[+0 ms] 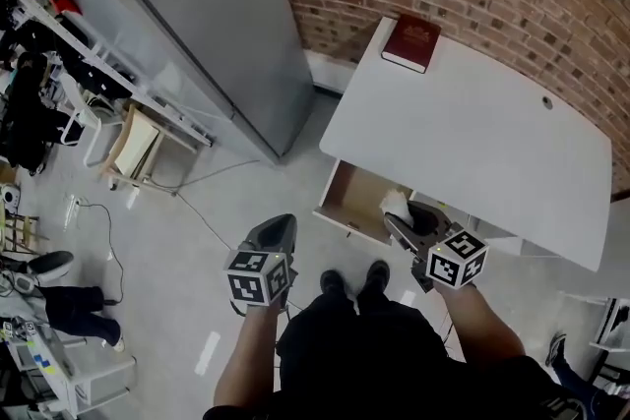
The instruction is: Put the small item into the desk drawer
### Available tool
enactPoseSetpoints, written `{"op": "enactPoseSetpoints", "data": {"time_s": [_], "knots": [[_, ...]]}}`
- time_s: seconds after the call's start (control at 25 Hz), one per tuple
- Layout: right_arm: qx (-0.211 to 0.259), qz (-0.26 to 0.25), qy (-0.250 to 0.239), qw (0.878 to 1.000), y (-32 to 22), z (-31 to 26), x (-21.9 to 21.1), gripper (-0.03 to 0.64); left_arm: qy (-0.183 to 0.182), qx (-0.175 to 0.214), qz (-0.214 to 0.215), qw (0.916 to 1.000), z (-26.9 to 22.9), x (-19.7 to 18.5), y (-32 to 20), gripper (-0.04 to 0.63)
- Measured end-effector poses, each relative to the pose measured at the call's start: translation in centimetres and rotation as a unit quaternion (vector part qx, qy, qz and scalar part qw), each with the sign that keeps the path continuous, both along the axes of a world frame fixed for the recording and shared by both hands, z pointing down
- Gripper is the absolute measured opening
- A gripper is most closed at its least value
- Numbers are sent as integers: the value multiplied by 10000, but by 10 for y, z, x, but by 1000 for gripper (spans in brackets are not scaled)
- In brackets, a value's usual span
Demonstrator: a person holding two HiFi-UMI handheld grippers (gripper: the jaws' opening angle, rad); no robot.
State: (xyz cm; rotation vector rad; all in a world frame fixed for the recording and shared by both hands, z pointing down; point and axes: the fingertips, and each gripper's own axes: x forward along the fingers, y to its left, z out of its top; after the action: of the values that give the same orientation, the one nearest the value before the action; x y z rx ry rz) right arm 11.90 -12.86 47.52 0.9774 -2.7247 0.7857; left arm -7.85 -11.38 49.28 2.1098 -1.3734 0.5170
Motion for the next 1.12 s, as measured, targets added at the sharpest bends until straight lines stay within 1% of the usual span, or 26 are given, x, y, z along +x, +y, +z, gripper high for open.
{"op": "enactPoseSetpoints", "data": {"time_s": [0.12,0.24,0.36,0.52,0.64,0.76,0.92,1.12], "knots": [[-43,54,85,9999,-2,1,-8,163,155,-3,28,9999,7,-4,-5,12],[-106,105,165,9998,1,1,-21,161,297,128,28,9995,2,-16,-14,12],[-162,96,380,9991,4,5,-33,161,424,209,21,9989,-1,-30,-15,12],[-197,56,649,9977,7,15,-52,163,461,220,114,9986,6,-50,-9,12],[-226,-77,861,9960,13,29,-66,163,444,139,166,9988,24,-65,-3,12],[-294,-59,979,9947,12,43,-72,161,461,42,177,9988,41,-72,-3,12],[-468,-24,1029,9936,9,61,-77,163,544,-135,178,9983,62,-71,-4,12],[-630,-224,1113,9915,-1,88,-90,161,537,-308,275,9977,79,-63,-13,12]]}}
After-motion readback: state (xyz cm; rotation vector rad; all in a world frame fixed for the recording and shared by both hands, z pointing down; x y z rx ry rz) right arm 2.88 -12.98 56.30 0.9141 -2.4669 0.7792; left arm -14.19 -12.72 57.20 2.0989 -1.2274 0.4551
